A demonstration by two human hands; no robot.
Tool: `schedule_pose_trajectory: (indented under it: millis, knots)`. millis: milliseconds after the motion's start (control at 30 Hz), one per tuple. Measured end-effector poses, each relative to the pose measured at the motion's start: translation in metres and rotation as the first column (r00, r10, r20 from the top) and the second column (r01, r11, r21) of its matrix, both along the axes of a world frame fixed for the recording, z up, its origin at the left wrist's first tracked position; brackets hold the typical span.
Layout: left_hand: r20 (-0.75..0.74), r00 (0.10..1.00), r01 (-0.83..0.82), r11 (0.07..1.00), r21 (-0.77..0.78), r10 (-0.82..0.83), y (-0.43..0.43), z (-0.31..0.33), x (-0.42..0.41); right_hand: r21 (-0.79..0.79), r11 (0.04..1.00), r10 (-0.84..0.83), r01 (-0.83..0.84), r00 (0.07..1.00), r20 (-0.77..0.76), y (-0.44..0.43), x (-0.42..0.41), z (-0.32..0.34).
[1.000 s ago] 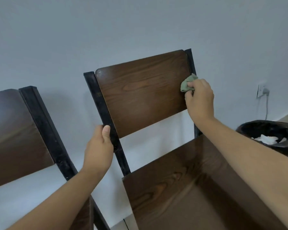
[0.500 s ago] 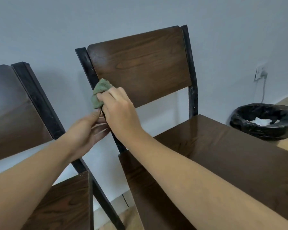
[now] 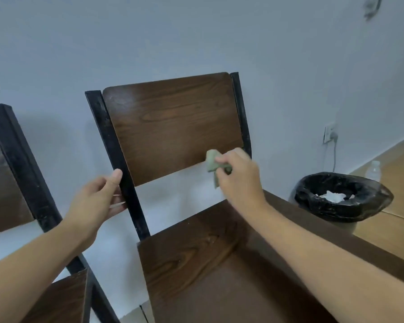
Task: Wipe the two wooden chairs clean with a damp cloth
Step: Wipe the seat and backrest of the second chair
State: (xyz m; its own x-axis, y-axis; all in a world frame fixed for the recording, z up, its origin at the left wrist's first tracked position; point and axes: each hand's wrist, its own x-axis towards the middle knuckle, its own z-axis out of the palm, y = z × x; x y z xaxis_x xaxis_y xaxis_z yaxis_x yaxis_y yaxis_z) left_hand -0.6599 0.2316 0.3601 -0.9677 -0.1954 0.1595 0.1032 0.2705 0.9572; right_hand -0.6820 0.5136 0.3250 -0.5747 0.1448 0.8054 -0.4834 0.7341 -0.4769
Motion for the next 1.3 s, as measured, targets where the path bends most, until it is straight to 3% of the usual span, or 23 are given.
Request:
schedule_pose_trajectory:
  millis: [67, 167, 267, 400, 467, 533, 600, 700, 800, 867, 1000, 1067, 1133, 1300]
  knots:
    - [-0.046, 0.999, -0.027, 1.0, 0.0, 0.027, 0.003, -0.004, -0.002, -0.146, 0.975, -0.176, 0.169, 0.984, -0.036, 0.042, -0.031, 0.038]
    - [-0.083, 0.996, -0.045, 0.999, -0.005, 0.044, 0.004, -0.007, -0.004, -0.208, 0.952, -0.239, 0.223, 0.969, -0.054, 0.07, -0.074, 0.09]
    - [-0.104, 0.993, -0.053, 0.999, -0.008, 0.051, 0.005, -0.008, -0.004, -0.134, 0.976, -0.186, 0.174, 0.979, -0.088, 0.069, -0.102, 0.111]
    - [-0.099, 0.994, -0.042, 0.999, -0.016, 0.04, 0.004, -0.009, -0.005, 0.01, 0.981, -0.192, 0.195, 0.973, -0.127, 0.073, -0.107, 0.082]
    - [-0.102, 0.994, -0.03, 1.0, -0.009, 0.029, 0.002, -0.011, -0.006, 0.047, 0.981, -0.184, 0.186, 0.982, -0.05, 0.078, -0.097, 0.053]
    - [-0.106, 0.994, -0.02, 1.0, -0.003, 0.019, 0.001, -0.013, -0.006, 0.185, 0.964, -0.203, 0.188, 0.977, 0.064, 0.084, -0.082, 0.018]
    - [-0.108, 0.994, -0.017, 1.0, 0.012, 0.018, 0.001, -0.015, -0.006, 0.414, 0.894, -0.241, 0.17, 0.962, 0.126, 0.091, -0.066, -0.018]
    - [-0.114, 0.993, -0.02, 1.0, 0.022, 0.022, 0.003, -0.015, -0.008, 0.71, 0.679, -0.33, 0.187, 0.941, 0.068, 0.097, -0.057, -0.037]
    - [-0.115, 0.993, -0.01, 0.999, 0.036, 0.014, 0.002, -0.014, -0.007, 0.756, 0.642, -0.344, 0.128, 0.93, 0.134, 0.083, -0.055, -0.029]
    - [-0.117, 0.993, -0.019, 0.999, 0.031, 0.022, 0.001, -0.015, -0.007, 0.839, 0.521, -0.33, 0.156, 0.943, 0.03, 0.079, -0.063, -0.016]
    - [-0.107, 0.994, -0.013, 0.998, 0.054, 0.019, -0.002, -0.018, -0.01, 0.86, 0.445, -0.427, 0.248, 0.903, -0.04, 0.066, -0.071, 0.002]
    - [-0.11, 0.994, -0.007, 0.998, 0.069, 0.014, -0.002, -0.018, -0.011, 0.887, 0.351, -0.499, 0.301, 0.861, -0.094, 0.056, -0.075, -0.003]
    - [-0.107, 0.994, 0.006, 0.997, 0.078, 0.002, -0.003, -0.018, -0.012, 0.921, 0.303, -0.579, 0.244, 0.815, -0.026, 0.043, -0.071, -0.009]
    - [-0.104, 0.994, 0.026, 0.996, 0.084, -0.017, -0.006, -0.019, -0.012, 0.963, 0.191, -0.658, 0.188, 0.753, -0.017, 0.023, -0.065, -0.017]
